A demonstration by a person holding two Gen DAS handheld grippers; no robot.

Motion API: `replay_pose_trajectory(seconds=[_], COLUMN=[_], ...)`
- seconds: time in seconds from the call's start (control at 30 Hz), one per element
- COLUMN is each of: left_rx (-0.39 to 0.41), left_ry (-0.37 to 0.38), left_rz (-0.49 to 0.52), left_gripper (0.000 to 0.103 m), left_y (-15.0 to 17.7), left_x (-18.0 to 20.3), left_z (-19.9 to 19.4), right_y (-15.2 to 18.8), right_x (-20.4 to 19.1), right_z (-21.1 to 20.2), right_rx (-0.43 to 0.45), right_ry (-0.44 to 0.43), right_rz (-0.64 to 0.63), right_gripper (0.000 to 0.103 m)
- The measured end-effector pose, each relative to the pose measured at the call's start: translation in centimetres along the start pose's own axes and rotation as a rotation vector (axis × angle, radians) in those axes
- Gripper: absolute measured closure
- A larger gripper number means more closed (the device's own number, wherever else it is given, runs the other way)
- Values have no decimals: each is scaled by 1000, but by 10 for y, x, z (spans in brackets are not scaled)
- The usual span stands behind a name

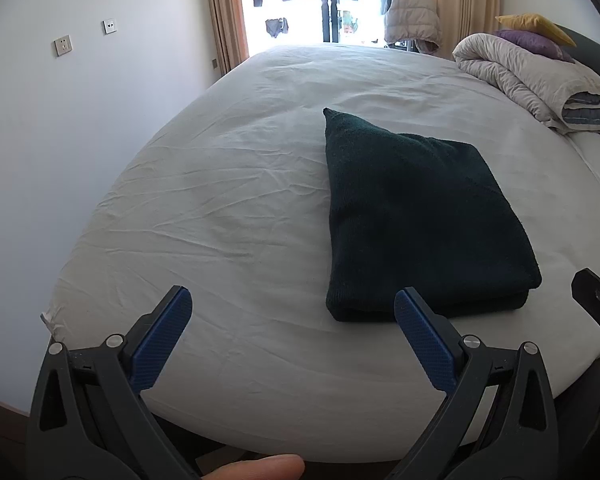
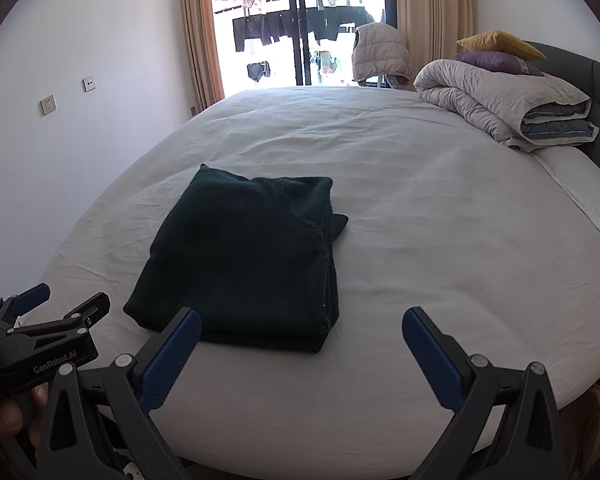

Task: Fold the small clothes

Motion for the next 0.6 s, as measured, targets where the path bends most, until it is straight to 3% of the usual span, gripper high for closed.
replay_pose_trajectory(seconds=[0.6], left_rx=[-4], left_ry=[3], left_rz=[1], left_gripper=[0], left_y=[2], left_x=[2], left_z=[1], right_y=[3], right_x=[-4], right_z=[3], right_rx=[-10], right_ry=[-6], right_rz=[-5], right_gripper=[0])
Point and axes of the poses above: each gripper's, at about its wrist camera, not at the fingertips, and z roughly the way its jaws point, x to its right, y to its underside, the point moved 8 cm from there along z, roughly the way its jaws point, and after that the axes turned 7 degrees about -z, right-handed, at the moved point
